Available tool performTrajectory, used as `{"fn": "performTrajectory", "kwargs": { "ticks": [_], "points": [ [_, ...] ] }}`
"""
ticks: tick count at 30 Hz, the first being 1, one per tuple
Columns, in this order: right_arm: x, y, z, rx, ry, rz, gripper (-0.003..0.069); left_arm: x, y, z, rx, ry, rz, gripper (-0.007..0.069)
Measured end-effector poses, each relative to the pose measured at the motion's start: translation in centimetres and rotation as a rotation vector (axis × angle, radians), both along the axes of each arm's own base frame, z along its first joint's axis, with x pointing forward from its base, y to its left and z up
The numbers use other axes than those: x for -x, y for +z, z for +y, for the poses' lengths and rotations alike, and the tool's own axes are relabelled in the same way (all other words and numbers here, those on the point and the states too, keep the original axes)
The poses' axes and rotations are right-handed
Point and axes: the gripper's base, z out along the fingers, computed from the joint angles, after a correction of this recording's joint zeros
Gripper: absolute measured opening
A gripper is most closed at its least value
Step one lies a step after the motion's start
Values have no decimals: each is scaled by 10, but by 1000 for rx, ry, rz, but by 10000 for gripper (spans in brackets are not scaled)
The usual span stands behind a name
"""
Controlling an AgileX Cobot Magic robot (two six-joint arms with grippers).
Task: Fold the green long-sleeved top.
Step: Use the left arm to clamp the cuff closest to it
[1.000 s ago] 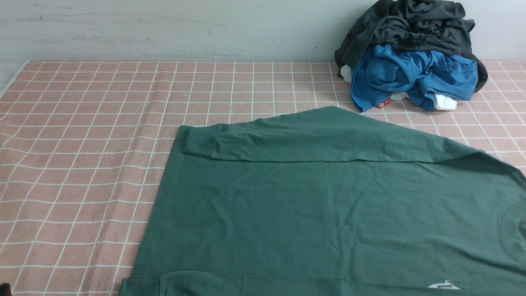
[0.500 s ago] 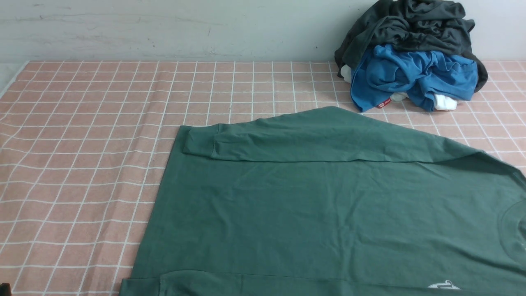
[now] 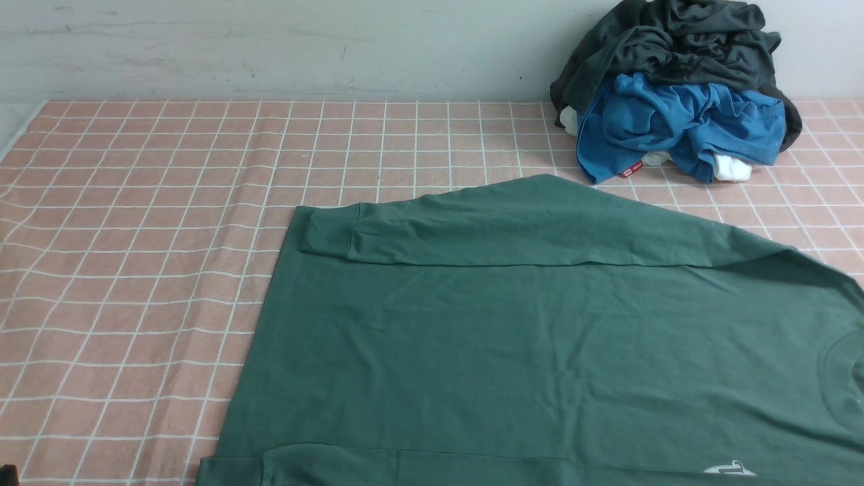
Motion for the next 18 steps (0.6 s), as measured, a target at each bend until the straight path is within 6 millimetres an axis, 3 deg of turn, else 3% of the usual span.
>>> {"fn": "performTrajectory", "kwargs": {
  "ticks": [18],
  "points": [
    [0, 0, 1, -57, 2, -3, -8, 0, 0, 0, 0, 0, 0, -3]
  ]
}}
